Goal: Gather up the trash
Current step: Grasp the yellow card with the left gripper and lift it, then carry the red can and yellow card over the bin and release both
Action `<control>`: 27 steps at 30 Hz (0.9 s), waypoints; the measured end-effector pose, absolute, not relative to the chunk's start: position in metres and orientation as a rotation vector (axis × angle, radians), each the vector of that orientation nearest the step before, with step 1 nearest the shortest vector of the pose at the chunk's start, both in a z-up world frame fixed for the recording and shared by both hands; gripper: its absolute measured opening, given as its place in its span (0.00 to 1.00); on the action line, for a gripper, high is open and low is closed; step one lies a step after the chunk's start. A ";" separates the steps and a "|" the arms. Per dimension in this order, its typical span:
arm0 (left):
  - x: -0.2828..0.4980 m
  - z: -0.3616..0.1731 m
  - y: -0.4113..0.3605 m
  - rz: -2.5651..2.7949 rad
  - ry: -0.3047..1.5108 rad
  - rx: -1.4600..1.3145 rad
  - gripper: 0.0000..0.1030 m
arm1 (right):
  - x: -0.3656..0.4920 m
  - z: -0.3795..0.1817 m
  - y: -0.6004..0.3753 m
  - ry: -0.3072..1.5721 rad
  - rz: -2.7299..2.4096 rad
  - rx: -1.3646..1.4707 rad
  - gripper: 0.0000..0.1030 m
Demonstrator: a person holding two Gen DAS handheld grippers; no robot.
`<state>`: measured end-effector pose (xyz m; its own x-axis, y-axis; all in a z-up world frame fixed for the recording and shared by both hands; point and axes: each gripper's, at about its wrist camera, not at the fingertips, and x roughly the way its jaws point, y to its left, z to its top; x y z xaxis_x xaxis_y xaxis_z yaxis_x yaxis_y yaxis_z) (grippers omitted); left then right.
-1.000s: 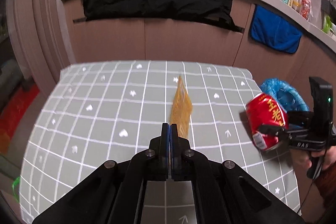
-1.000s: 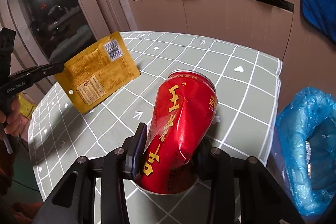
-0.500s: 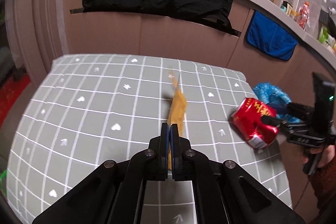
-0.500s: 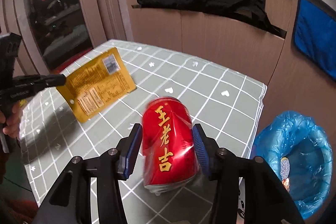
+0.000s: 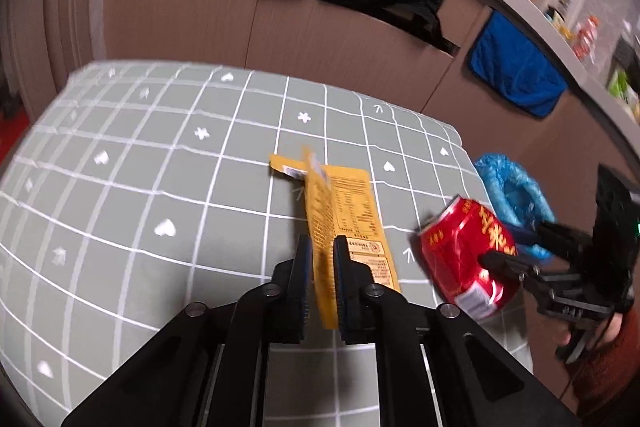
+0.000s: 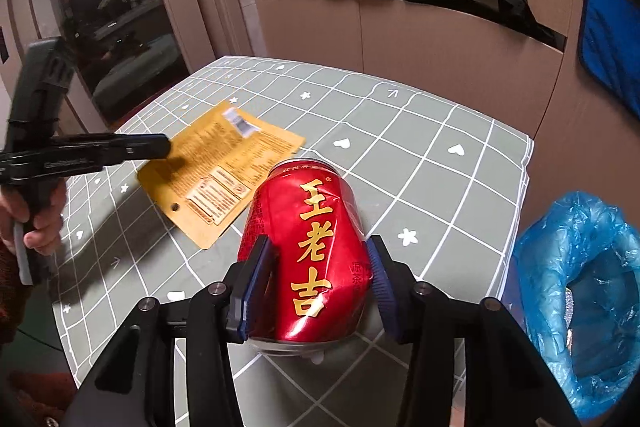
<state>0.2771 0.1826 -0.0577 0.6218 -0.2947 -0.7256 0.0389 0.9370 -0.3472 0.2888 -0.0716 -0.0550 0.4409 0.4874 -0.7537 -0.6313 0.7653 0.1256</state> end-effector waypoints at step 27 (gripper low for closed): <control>0.236 0.001 0.168 -0.140 0.734 -0.143 0.00 | 0.267 -0.065 -0.043 0.927 0.920 -0.125 0.45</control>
